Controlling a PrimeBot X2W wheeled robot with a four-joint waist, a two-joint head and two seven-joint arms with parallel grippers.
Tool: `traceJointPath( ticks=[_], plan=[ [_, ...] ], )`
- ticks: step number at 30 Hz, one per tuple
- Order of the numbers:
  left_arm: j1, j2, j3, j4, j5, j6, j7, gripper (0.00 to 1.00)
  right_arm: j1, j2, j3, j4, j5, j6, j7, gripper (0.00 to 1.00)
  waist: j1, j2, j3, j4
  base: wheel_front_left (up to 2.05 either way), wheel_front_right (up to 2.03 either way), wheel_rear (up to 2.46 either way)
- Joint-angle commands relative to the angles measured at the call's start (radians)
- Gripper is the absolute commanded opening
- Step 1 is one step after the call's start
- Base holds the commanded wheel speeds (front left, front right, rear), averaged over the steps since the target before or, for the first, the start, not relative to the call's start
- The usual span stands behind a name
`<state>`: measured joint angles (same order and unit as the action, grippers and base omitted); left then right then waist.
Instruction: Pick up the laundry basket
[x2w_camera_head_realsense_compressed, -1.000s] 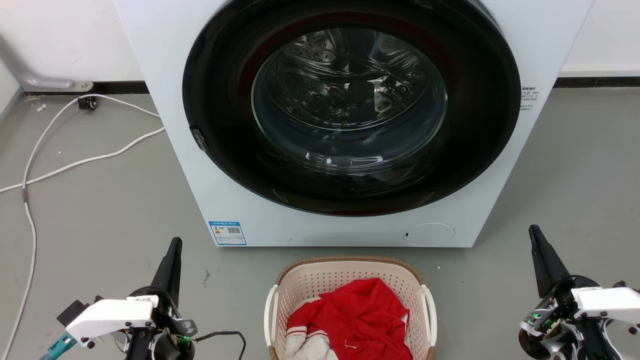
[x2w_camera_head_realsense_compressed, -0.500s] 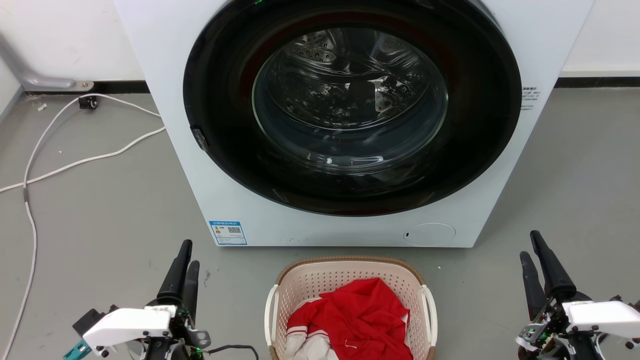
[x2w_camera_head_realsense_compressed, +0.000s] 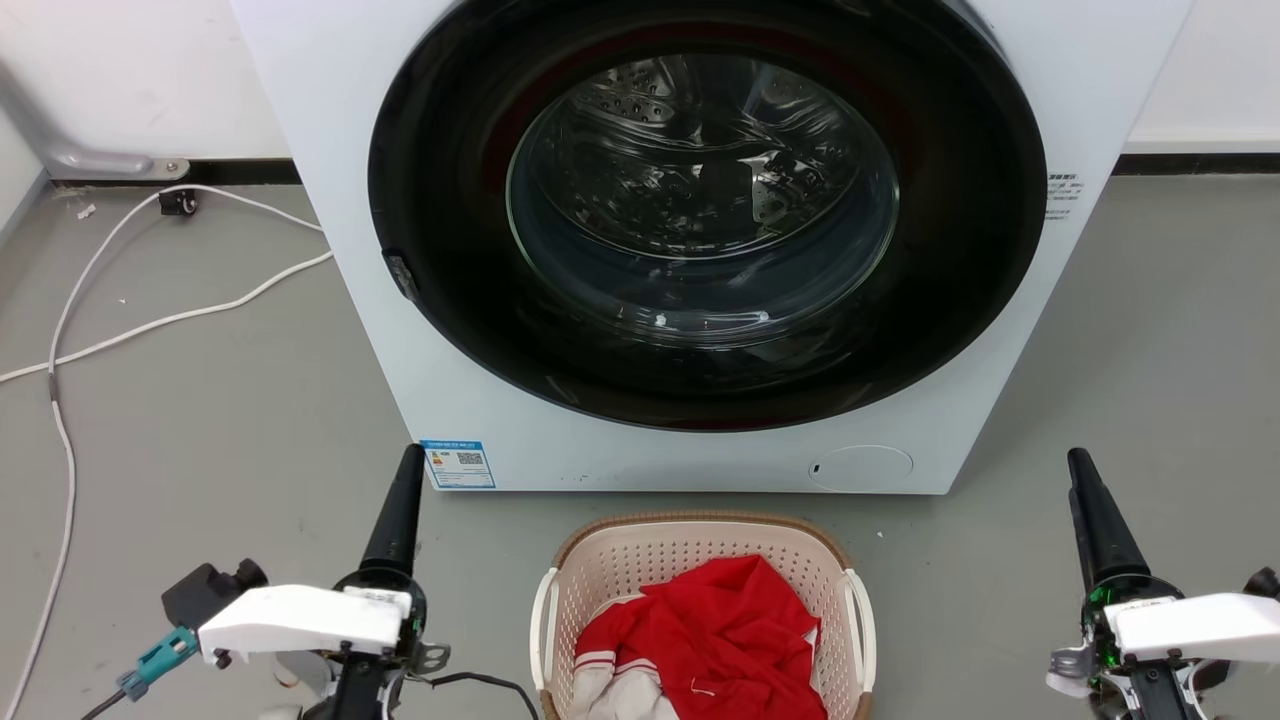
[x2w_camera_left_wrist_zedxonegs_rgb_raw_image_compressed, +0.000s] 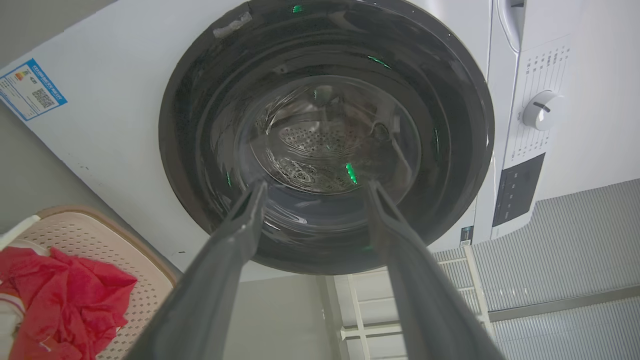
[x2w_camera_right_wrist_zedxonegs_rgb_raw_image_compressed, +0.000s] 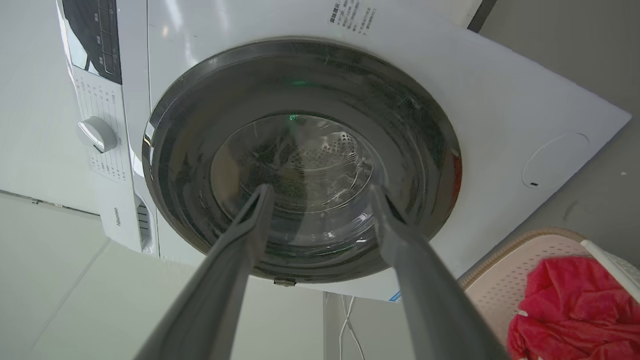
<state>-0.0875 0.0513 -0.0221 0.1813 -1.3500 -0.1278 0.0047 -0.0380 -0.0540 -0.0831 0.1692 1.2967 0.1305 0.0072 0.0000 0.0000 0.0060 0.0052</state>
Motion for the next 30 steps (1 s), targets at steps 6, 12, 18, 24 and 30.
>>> traceJointPath(
  ticks=[6, 12, 18, 24, 30],
  plan=[
    [-0.024, 0.009, -0.029, -0.035, 0.146, -0.002, -0.029, 1.0, 0.002, 0.0, 0.004, -0.053, -0.187, 0.0, -0.029, 1.0, 0.0, 0.0, -0.001, 0.002, 0.0, 0.0, 0.0],
    [-0.024, 0.016, -0.048, -0.036, 0.287, -0.002, -0.051, 1.0, 0.015, 0.001, 0.006, -0.091, -0.351, 0.0, -0.034, 1.0, 0.0, 0.0, -0.003, 0.005, 0.0, 0.0, 0.0],
    [-0.023, 0.021, -0.06, -0.039, 0.412, -0.002, -0.073, 1.0, 0.031, 0.001, 0.009, -0.127, -0.476, 0.0, -0.032, 1.0, 0.0, 0.0, -0.006, 0.007, 0.0, 0.0, 0.0],
    [-0.018, 0.024, -0.071, -0.032, 0.532, 0.003, -0.092, 1.0, 0.047, 0.001, 0.014, -0.158, -0.585, 0.0, -0.025, 1.0, 0.0, 0.0, -0.009, 0.008, 0.0, 0.0, 0.0],
    [-0.022, 0.029, -0.091, -0.023, 0.635, 0.011, -0.111, 1.0, 0.059, 0.002, 0.019, -0.187, -0.683, 0.0, -0.018, 1.0, 0.0, 0.0, -0.01, 0.009, 0.0, 0.0, 0.0]
  ],
)
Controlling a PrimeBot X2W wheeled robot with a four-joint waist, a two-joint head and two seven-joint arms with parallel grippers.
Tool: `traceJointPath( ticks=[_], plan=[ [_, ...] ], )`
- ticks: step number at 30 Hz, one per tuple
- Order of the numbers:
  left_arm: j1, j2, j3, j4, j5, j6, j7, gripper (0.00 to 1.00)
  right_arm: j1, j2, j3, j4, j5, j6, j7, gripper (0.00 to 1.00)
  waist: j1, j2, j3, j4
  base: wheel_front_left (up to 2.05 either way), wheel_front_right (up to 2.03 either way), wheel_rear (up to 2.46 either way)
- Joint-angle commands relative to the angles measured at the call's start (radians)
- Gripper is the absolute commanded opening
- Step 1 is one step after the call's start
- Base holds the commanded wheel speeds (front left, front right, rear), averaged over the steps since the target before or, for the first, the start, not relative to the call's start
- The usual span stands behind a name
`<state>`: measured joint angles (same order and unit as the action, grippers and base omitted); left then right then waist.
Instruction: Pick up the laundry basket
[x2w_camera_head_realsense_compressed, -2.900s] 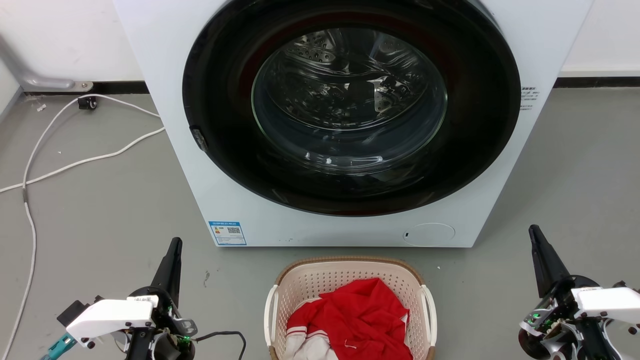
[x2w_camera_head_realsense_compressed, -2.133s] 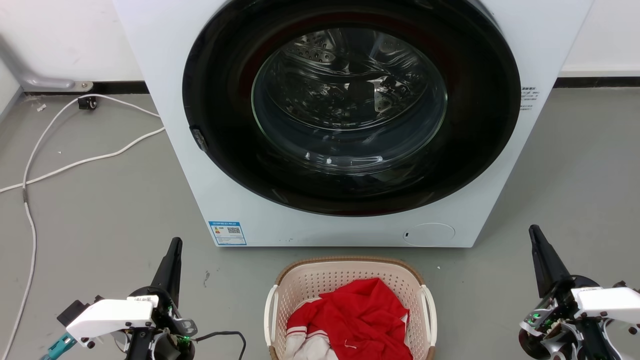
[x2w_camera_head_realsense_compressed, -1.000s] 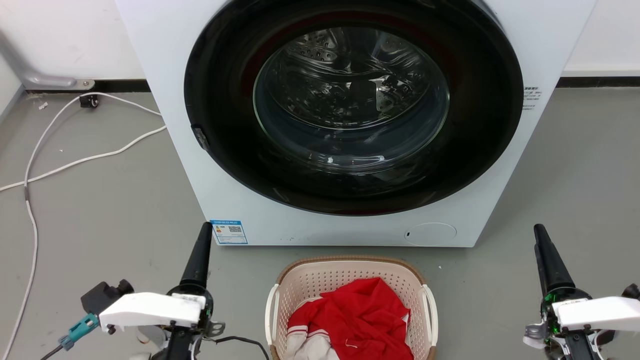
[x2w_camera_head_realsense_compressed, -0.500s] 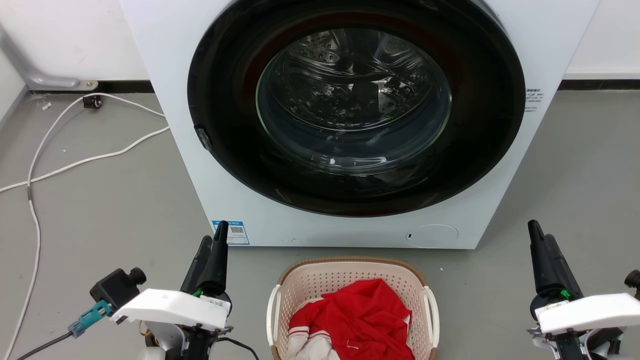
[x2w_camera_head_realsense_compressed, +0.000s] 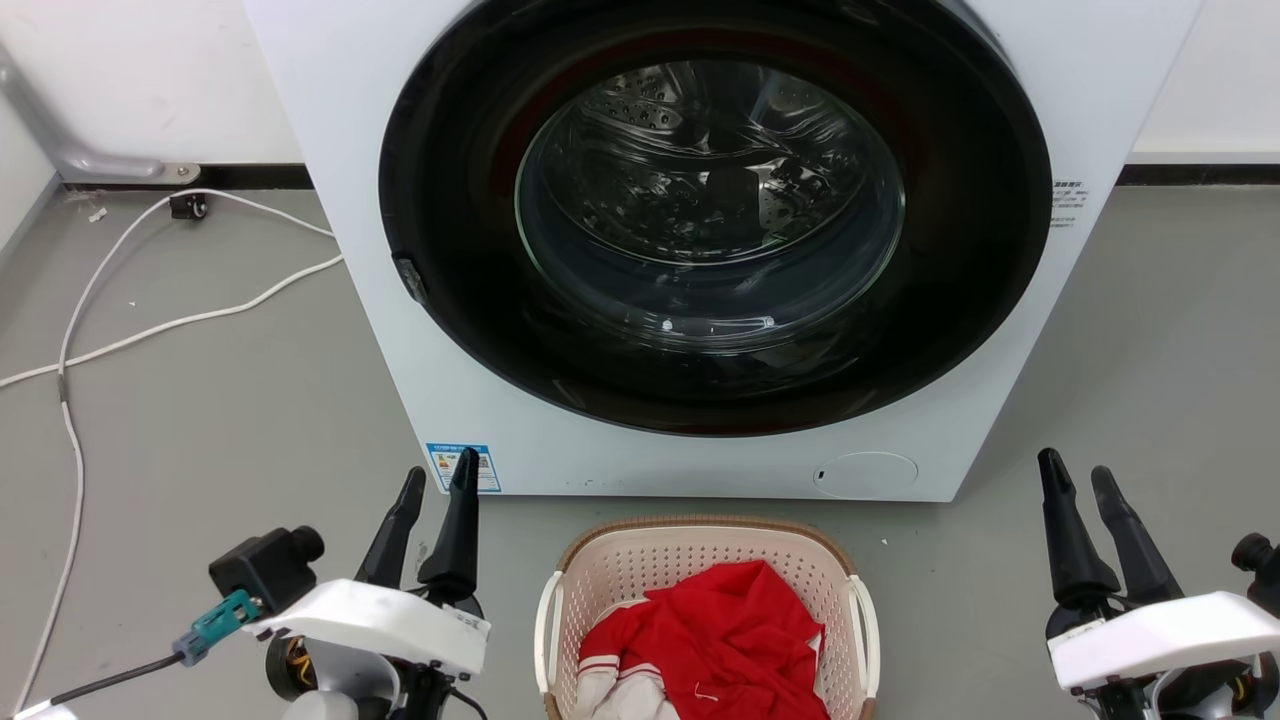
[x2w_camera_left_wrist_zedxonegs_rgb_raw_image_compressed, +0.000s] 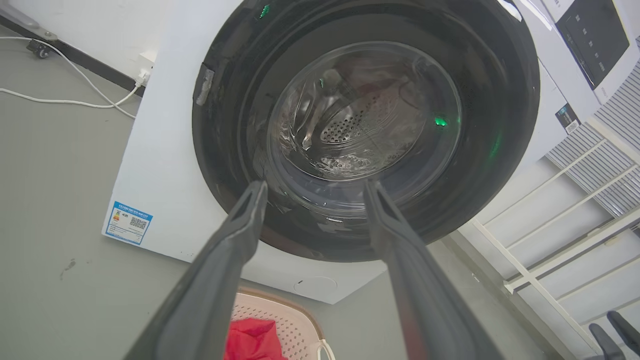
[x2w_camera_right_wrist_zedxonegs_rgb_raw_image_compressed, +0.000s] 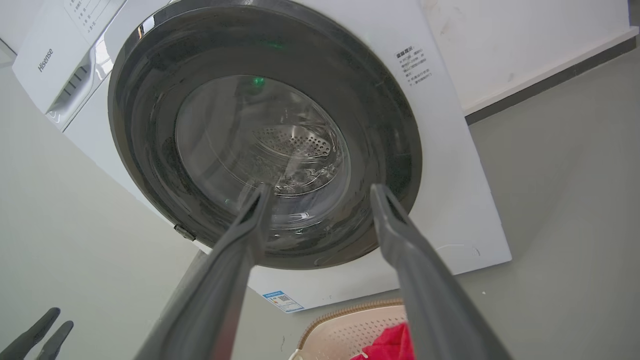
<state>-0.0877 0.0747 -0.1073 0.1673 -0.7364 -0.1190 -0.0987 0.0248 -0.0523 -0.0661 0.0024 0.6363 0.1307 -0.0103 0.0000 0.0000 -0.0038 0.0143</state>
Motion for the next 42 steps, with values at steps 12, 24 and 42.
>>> traceJointPath(
  ticks=[12, 24, 42],
  plan=[
    [-0.029, 0.019, -0.043, -0.001, 0.191, 0.022, -0.042, 1.0, 0.021, 0.0, 0.004, -0.067, -0.184, 0.0, 0.013, 1.0, 0.0, 0.0, -0.004, -0.001, 0.0, 0.0, 0.0],
    [-0.031, 0.03, -0.074, 0.01, 0.323, 0.044, -0.072, 1.0, 0.046, 0.001, 0.0, -0.098, -0.313, 0.0, 0.026, 1.0, 0.0, 0.0, -0.006, 0.0, 0.0, 0.0, 0.0],
    [-0.025, 0.035, -0.104, 0.033, 0.487, 0.061, -0.118, 1.0, 0.081, 0.002, -0.011, -0.147, -0.477, 0.0, 0.031, 1.0, 0.0, 0.0, -0.011, 0.007, 0.0, 0.0, 0.0]
  ],
)
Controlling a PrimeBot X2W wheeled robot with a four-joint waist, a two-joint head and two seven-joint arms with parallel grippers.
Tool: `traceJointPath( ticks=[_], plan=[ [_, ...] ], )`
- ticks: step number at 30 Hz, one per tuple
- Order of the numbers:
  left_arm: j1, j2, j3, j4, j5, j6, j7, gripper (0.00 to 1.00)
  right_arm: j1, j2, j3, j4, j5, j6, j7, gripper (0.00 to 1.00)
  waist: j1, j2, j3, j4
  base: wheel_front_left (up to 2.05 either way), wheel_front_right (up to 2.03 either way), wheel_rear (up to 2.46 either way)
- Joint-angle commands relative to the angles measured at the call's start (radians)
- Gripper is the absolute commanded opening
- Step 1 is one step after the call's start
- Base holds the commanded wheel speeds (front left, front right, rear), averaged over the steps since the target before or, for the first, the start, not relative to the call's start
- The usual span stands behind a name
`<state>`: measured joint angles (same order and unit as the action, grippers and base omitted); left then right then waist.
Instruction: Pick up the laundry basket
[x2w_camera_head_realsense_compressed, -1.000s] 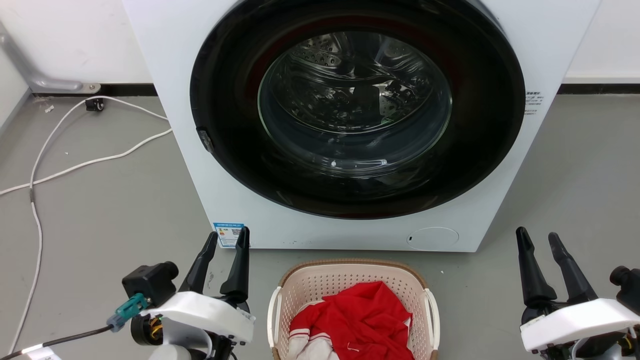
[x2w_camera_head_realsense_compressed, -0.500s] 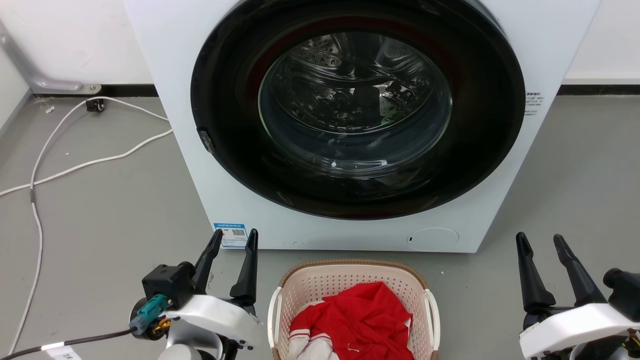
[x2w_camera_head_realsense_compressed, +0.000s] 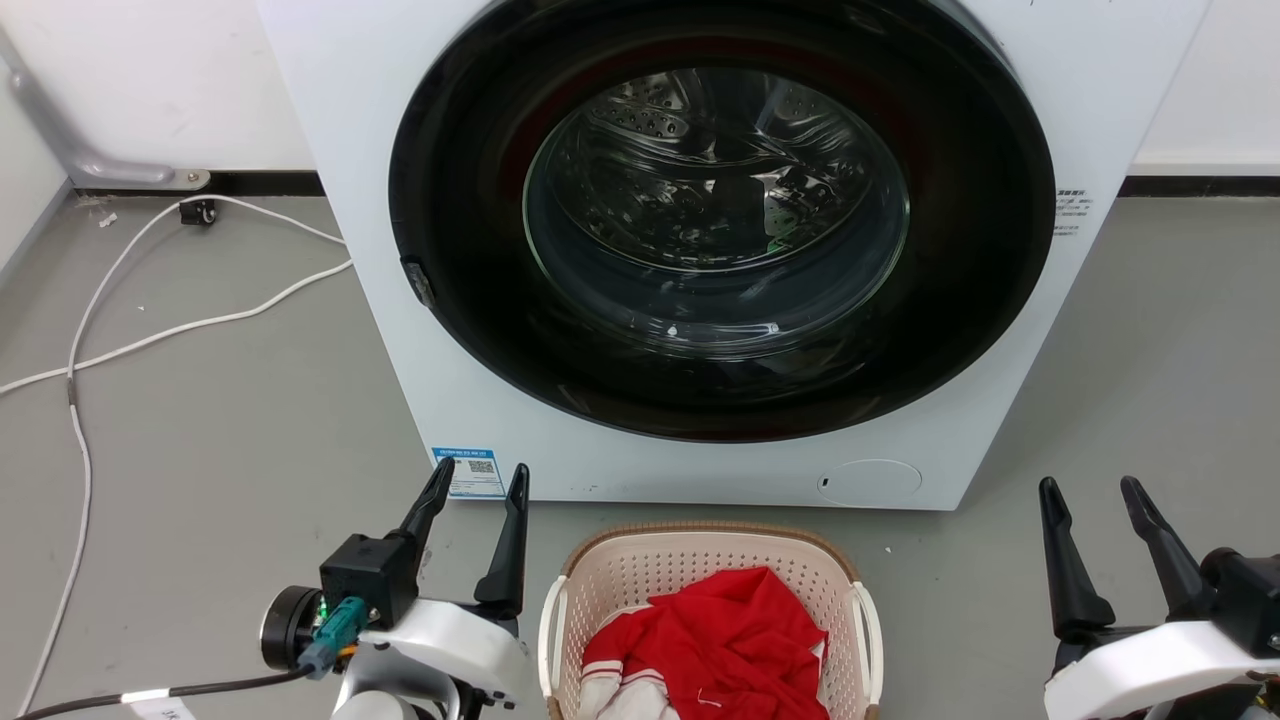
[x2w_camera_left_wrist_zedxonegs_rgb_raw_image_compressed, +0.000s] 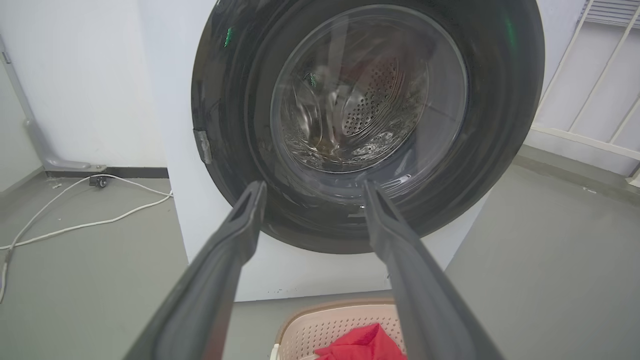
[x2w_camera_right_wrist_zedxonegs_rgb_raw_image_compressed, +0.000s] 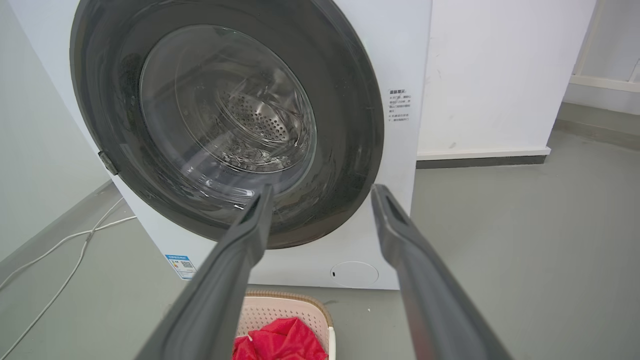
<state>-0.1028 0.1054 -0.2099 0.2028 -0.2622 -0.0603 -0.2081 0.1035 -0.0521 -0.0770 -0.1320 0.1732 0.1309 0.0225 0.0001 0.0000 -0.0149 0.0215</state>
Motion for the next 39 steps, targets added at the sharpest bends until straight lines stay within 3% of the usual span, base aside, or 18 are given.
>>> traceJointPath(
  ticks=[1, 28, 39],
  plan=[
    [-0.01, 0.004, -0.002, -0.001, 0.02, 0.004, -0.009, 1.0, 0.004, 0.002, -0.001, -0.014, -0.019, 0.0, -0.002, 1.0, 0.0, 0.0, 0.0, -0.001, 0.0, 0.0, 0.0],
    [0.008, -0.011, 0.0, 0.051, 0.18, 0.012, -0.059, 1.0, 0.04, 0.003, -0.01, -0.015, -0.126, 0.0, -0.032, 1.0, -0.0001, 0.0, -0.014, 0.001, 0.0, 0.0, 0.0],
    [0.011, -0.022, 0.017, 0.066, 0.155, 0.003, -0.06, 1.0, 0.032, 0.003, -0.001, 0.015, -0.071, 0.0, -0.045, 1.0, -0.0001, 0.0, -0.012, 0.001, 0.0, 0.0, 0.0]
  ],
)
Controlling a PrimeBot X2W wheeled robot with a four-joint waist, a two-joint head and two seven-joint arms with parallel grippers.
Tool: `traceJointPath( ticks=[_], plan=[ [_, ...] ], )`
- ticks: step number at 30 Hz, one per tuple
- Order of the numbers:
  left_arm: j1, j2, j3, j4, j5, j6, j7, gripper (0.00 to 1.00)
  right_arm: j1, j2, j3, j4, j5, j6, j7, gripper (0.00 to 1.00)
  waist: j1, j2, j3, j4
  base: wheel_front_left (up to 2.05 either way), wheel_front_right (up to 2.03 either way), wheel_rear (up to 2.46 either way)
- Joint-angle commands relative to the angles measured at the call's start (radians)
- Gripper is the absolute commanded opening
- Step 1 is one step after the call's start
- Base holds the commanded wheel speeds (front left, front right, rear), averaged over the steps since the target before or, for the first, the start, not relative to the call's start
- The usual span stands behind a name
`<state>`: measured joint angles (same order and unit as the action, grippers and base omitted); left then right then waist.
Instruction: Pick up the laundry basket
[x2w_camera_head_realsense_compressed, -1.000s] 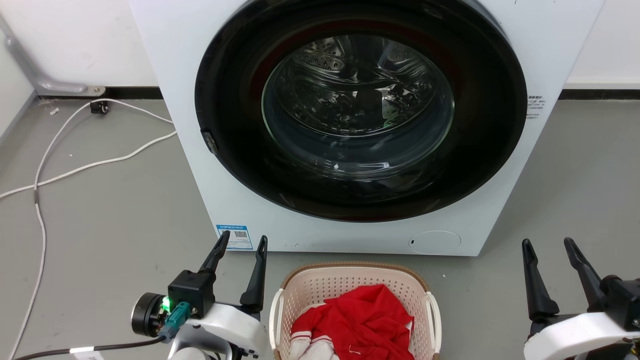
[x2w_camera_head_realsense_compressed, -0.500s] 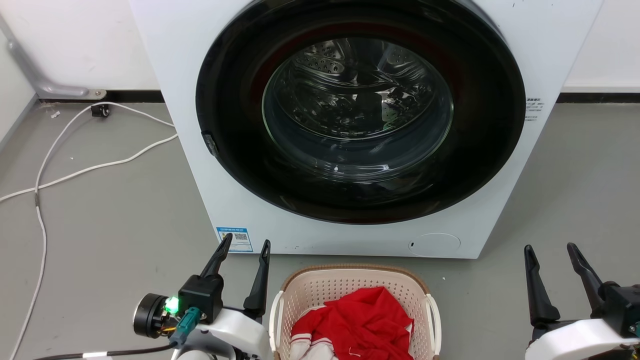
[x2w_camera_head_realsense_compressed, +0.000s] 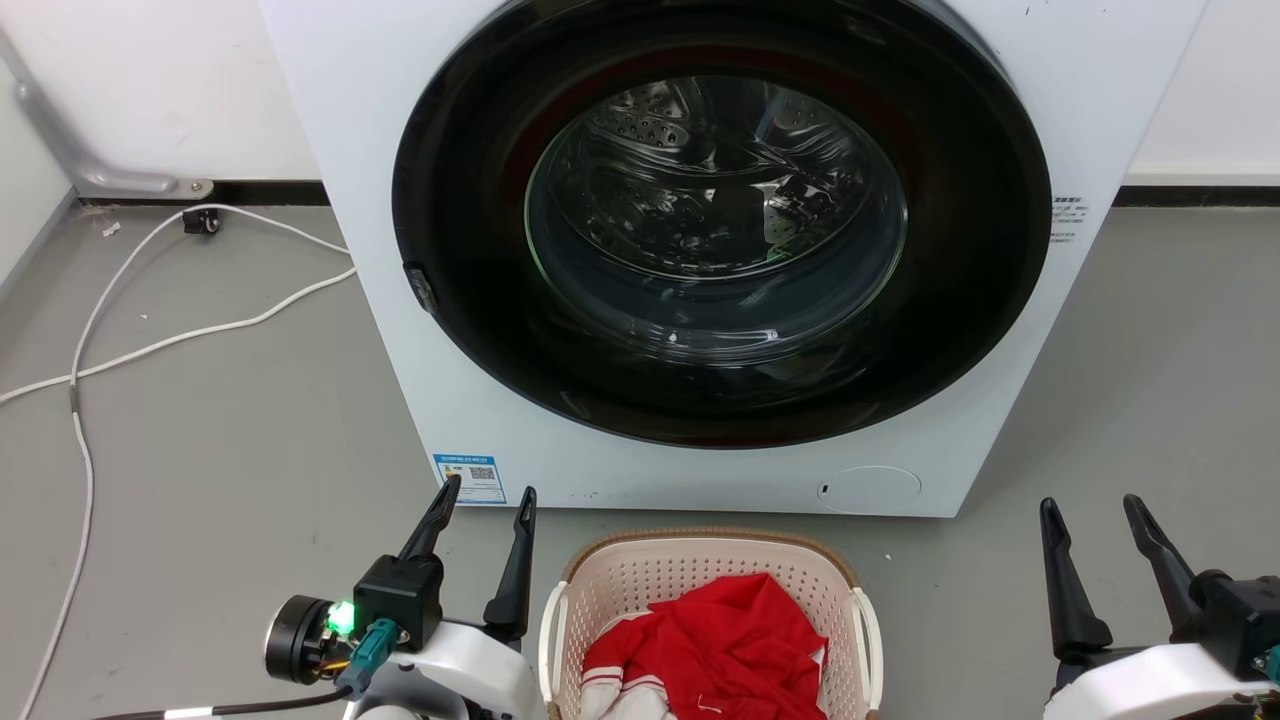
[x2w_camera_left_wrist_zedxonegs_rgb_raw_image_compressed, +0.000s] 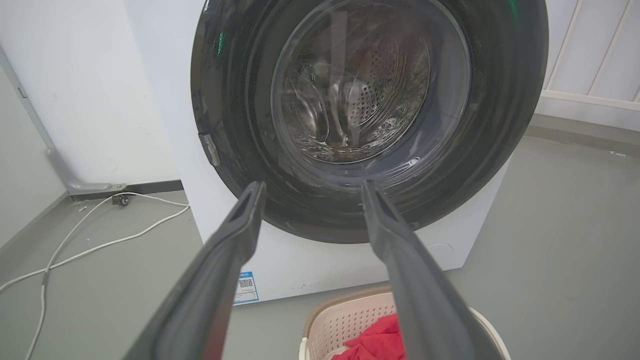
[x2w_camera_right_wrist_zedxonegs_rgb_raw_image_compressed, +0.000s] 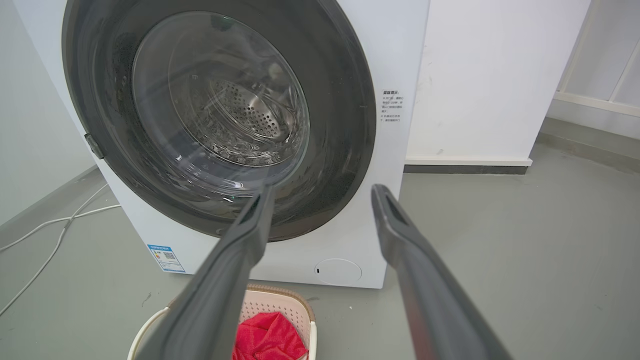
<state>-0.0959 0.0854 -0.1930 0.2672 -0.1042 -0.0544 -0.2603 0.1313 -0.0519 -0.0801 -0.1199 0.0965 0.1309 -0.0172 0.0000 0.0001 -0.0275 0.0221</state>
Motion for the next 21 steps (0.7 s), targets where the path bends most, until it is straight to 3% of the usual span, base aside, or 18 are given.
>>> traceJointPath(
  ticks=[1, 21],
  plan=[
    [0.004, -0.002, 0.002, 0.002, -0.003, -0.003, -0.007, 1.0, 0.003, 0.003, 0.002, 0.005, 0.008, 0.0, -0.006, 1.0, 0.0, -0.0001, 0.001, 0.0, 0.0, 0.0, 0.0],
    [-0.029, -0.017, 0.022, 0.03, -0.014, 0.0, -0.007, 1.0, -0.032, 0.003, -0.037, 0.044, 0.023, 0.0, 0.013, 1.0, 0.0, -0.0001, 0.033, -0.008, 0.0, 0.0, 0.0]
  ],
)
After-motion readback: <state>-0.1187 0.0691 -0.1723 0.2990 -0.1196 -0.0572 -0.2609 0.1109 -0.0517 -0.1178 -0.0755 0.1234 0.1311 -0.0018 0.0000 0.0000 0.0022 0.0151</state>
